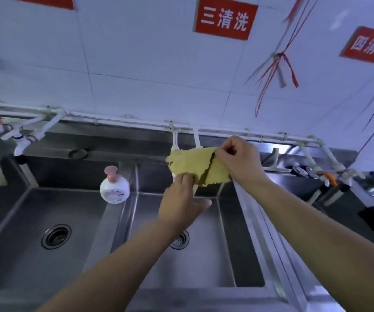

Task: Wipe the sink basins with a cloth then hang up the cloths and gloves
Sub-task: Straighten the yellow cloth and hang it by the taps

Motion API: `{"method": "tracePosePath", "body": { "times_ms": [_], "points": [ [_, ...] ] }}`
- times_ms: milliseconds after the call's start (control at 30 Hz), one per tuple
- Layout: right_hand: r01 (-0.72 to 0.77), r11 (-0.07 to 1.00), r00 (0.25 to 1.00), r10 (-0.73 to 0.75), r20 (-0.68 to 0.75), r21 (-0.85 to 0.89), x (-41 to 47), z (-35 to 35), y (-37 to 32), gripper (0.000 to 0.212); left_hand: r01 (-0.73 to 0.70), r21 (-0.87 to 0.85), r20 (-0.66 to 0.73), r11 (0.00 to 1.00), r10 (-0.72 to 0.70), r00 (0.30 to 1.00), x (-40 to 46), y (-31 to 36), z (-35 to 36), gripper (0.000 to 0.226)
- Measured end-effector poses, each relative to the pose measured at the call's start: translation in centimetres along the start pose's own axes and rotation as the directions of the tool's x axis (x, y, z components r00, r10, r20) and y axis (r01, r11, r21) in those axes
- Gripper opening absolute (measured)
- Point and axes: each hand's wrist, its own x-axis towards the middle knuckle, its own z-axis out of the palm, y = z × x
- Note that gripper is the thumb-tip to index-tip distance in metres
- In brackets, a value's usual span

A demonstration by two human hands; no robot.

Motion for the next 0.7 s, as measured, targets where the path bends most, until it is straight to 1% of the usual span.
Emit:
{"method": "tracePosePath", "body": {
  "times_ms": [33, 67, 100, 167, 267, 333, 400, 467, 533, 633, 700],
  "points": [
    [0.012, 1.000, 1.000, -0.012, -0.004, 0.021, -0.2, -0.7, -0.1, 0.020, -0.002, 0.017, -0.036, 1.000, 0.003, 0.999, -0.1, 0.3, 0.2, 0.055],
    [0.023, 0.999, 1.000, -0.023, 0.000, 0.031, -0.4, -1.4, 0.0, 0.020, -0.004, 0.049, -0.072, 0.999, 0.008, 0.997, -0.2, 0.7, 0.4, 0.045],
    [0.036, 0.999, 0.999, -0.036, 0.005, 0.023, -0.7, -2.2, 0.2, 0.020, -0.009, 0.097, -0.096, 0.995, 0.018, 0.995, -0.3, 0.9, 0.5, 0.031],
    [0.060, 0.997, 0.998, -0.059, 0.022, -0.051, -1.2, -3.7, 1.1, 0.019, 0.022, 0.206, -0.088, 0.978, -0.004, 0.996, -0.5, 1.2, 0.3, 0.004],
    [0.073, 0.967, 0.991, -0.042, 0.128, -0.245, -2.2, -5.8, 3.8, 0.018, 0.134, 0.240, -0.070, 0.962, -0.120, 0.990, -1.1, 0.9, 0.1, 0.013],
    [0.076, 0.923, 0.968, 0.022, 0.249, -0.377, -3.2, -6.9, 6.4, 0.017, 0.142, 0.259, -0.055, 0.955, -0.132, 0.990, -1.8, 0.7, 0.0, 0.011],
    [0.083, 0.882, 0.935, 0.093, 0.343, -0.464, -4.3, -7.4, 8.8, 0.016, 0.151, 0.267, -0.039, 0.952, -0.146, 0.989, -2.7, 0.7, 0.1, 0.007],
    [0.070, 0.878, 0.910, 0.138, 0.392, -0.473, -5.6, -7.6, 10.8, 0.016, 0.163, 0.257, -0.023, 0.953, -0.163, 0.986, -3.5, 0.9, 0.5, 0.005],
    [0.035, 0.909, 0.884, 0.166, 0.436, -0.416, -6.6, -7.7, 12.4, 0.017, 0.163, 0.251, 0.025, 0.954, -0.174, 0.984, -4.2, 1.0, 1.1, 0.003],
    [0.003, 0.941, 0.807, 0.198, 0.556, -0.339, -8.1, -7.9, 14.4, 0.014, 0.142, 0.245, 0.202, 0.959, -0.194, 0.960, -5.9, 0.5, 1.9, 0.010],
    [0.010, 0.942, 0.720, 0.227, 0.656, -0.336, -9.3, -7.9, 15.9, 0.012, 0.138, 0.226, 0.339, 0.964, -0.211, 0.917, -7.4, -0.1, 2.5, 0.014]
  ]
}}
